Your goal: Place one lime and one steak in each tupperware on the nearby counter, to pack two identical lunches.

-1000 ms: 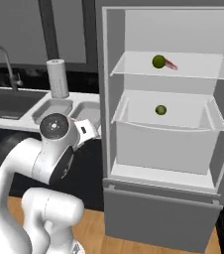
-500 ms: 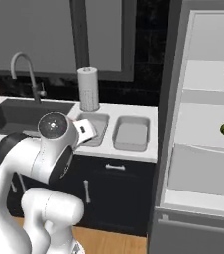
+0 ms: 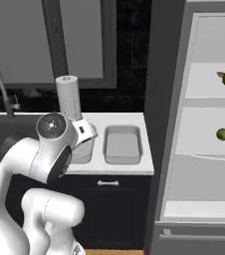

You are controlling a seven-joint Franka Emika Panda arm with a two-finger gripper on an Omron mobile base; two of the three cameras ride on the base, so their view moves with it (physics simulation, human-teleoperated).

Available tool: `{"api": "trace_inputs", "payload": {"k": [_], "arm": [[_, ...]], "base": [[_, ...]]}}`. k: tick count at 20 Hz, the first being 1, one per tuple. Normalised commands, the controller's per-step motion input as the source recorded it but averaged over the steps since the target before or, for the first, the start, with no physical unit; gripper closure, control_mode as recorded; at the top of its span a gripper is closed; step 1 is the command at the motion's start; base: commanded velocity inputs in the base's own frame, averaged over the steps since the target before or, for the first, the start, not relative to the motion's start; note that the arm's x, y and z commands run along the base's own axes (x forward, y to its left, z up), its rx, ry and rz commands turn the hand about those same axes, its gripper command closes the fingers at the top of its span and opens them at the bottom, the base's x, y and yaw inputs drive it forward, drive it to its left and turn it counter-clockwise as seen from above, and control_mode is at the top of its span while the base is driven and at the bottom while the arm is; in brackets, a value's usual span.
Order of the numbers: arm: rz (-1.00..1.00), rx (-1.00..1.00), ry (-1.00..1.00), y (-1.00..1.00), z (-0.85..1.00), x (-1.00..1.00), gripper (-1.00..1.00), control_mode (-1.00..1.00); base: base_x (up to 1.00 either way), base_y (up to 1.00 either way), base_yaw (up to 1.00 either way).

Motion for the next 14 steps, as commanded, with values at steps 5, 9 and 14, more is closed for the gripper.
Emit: {"api": "trace_inputs", "payload": {"k": [5, 9, 14], "arm": [[0.0, 0.0, 0.0, 0.0, 0.0, 0.0, 1.0, 1.0], [0.0, 0.0, 0.0, 0.0, 0.0, 0.0, 1.0, 1.0], [-0.16, -0.05, 0.0, 0.14, -0.14, 0.25, 1.0, -1.0]], "base": [[0.67, 0.36, -0.32], [0.65, 0.32, -0.31], [0.21, 0.11, -0.12]]}}
